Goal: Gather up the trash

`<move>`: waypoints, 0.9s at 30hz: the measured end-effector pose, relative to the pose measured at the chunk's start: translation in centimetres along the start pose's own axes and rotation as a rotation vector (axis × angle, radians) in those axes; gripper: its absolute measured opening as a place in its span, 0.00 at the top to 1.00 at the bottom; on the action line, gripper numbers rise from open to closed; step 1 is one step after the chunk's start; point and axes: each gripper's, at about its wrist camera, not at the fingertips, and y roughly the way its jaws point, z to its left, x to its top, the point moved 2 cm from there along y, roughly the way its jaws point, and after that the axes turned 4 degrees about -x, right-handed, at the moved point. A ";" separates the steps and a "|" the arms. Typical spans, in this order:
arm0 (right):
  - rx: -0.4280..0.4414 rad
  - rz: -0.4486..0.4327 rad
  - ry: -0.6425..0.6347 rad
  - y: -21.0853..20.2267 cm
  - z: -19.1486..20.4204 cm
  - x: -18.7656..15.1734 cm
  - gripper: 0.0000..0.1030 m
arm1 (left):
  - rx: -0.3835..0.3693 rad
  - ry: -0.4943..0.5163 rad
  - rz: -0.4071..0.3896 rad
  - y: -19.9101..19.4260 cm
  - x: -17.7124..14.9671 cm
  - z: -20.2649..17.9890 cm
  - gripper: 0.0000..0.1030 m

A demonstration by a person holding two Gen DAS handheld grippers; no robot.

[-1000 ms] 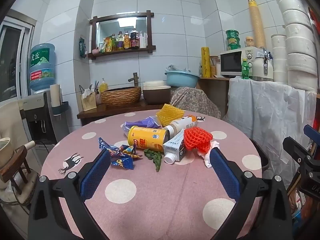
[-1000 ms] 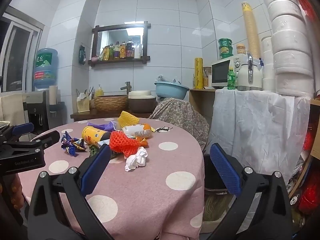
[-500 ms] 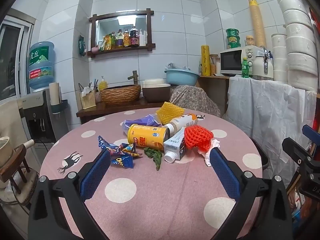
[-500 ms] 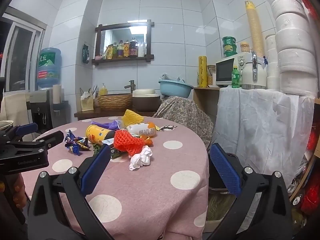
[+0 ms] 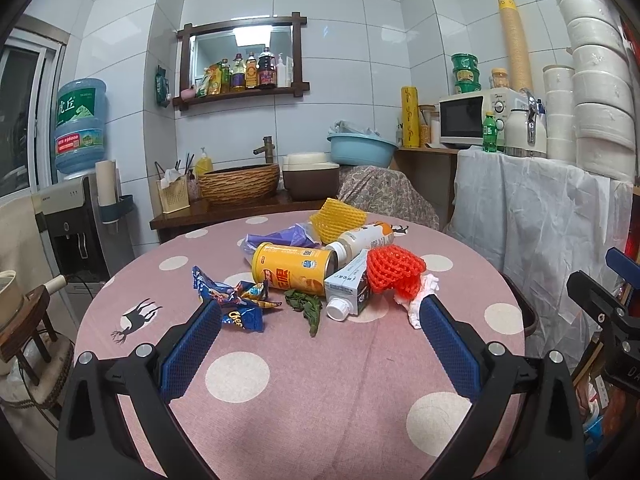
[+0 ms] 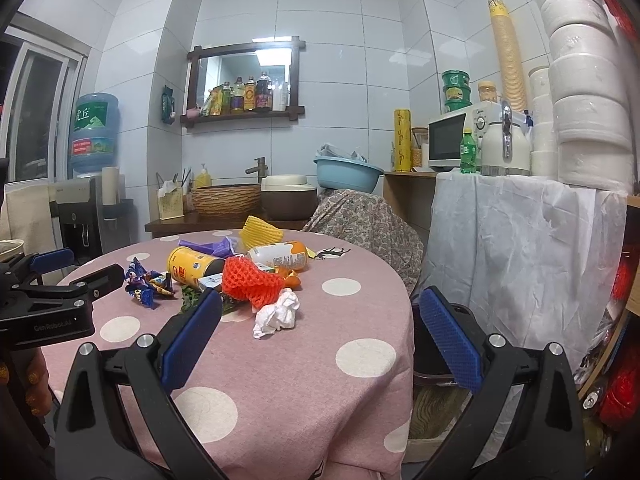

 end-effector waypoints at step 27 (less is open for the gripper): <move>0.005 0.019 0.018 0.5 -0.3 -0.3 0.05 | -0.009 0.002 0.018 0.4 -0.3 -0.1 0.05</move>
